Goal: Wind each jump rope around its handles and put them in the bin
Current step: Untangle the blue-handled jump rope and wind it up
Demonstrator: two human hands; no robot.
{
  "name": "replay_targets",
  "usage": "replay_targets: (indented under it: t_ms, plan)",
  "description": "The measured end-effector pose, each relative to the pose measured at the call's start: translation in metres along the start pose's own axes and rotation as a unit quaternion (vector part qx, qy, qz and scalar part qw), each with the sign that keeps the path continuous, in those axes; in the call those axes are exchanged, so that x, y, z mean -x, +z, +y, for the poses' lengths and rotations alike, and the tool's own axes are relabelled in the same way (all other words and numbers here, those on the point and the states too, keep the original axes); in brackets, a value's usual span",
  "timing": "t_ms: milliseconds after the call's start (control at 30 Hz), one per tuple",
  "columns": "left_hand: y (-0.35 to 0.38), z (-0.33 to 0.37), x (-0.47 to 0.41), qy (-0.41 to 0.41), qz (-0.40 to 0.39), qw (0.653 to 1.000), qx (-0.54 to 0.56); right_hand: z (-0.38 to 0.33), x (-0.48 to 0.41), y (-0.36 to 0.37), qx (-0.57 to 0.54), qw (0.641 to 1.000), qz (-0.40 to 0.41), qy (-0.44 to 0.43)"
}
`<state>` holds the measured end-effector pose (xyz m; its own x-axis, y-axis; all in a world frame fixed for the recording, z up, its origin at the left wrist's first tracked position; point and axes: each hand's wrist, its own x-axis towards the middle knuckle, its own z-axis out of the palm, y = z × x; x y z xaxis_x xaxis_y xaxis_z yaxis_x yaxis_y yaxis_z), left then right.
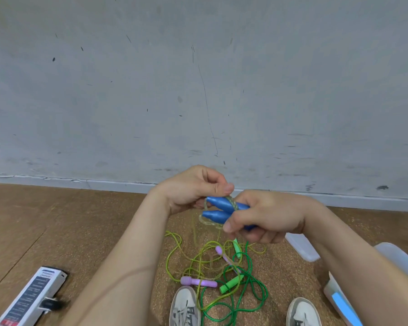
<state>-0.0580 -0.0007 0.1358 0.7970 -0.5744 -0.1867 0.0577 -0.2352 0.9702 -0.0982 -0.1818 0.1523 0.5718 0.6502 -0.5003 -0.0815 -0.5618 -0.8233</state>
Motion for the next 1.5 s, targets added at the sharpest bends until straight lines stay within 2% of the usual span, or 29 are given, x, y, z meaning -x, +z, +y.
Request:
replay_targets:
  t_ms: [100, 300, 533, 700, 767, 867, 933, 1000, 1133, 1200, 1300, 1367, 1433, 1500]
  plan:
    - [0.011, -0.001, -0.007, -0.017, 0.031, 0.995, 0.093, 0.002, -0.001, -0.003, -0.052, 0.998, 0.007, -0.038]
    - [0.033, 0.005, -0.023, -0.034, 0.162, 0.978, 0.13, 0.006, -0.009, -0.007, -0.157, 0.978, 0.11, -0.083]
    - [0.033, -0.001, -0.024, -0.007, 0.205, 0.978, 0.04, 0.009, -0.014, -0.015, -0.174, 0.956, 0.228, -0.063]
    - [0.024, -0.006, -0.015, 0.014, 0.195, 0.969, -0.149, 0.017, -0.016, -0.025, -0.081, 0.936, 0.343, -0.027]
    - [0.025, -0.004, -0.013, 0.032, 0.213, 0.932, -0.292, 0.02, -0.018, -0.026, -0.039, 0.925, 0.378, -0.017]
    - [0.033, 0.006, -0.006, 0.065, 0.231, 0.826, -0.51, 0.024, -0.022, -0.029, 0.062, 0.901, 0.429, 0.009]
    - [0.037, 0.01, -0.003, 0.112, 0.223, 0.789, -0.562, 0.025, -0.021, -0.029, 0.122, 0.89, 0.438, 0.031]
    - [0.037, 0.012, -0.003, 0.144, 0.207, 0.779, -0.574, 0.024, -0.021, -0.027, 0.164, 0.889, 0.425, 0.044]
    - [0.034, 0.014, -0.004, 0.146, 0.2, 0.794, -0.554, 0.026, -0.026, -0.021, 0.24, 0.897, 0.367, 0.051]
    - [0.036, 0.014, -0.004, 0.134, 0.217, 0.817, -0.517, 0.027, -0.028, -0.017, 0.29, 0.891, 0.344, 0.05]
    - [0.038, 0.016, -0.006, 0.079, 0.266, 0.895, -0.348, 0.027, -0.028, -0.014, 0.326, 0.883, 0.335, 0.046]
    - [0.038, 0.015, -0.007, 0.041, 0.259, 0.94, -0.22, 0.026, -0.027, -0.013, 0.338, 0.876, 0.341, 0.04]
    - [0.037, 0.016, -0.007, 0.011, 0.233, 0.968, -0.088, 0.025, -0.029, -0.011, 0.344, 0.873, 0.345, 0.031]
    - [0.036, 0.017, -0.006, -0.016, 0.223, 0.975, 0.01, 0.025, -0.03, -0.008, 0.357, 0.868, 0.345, 0.023]
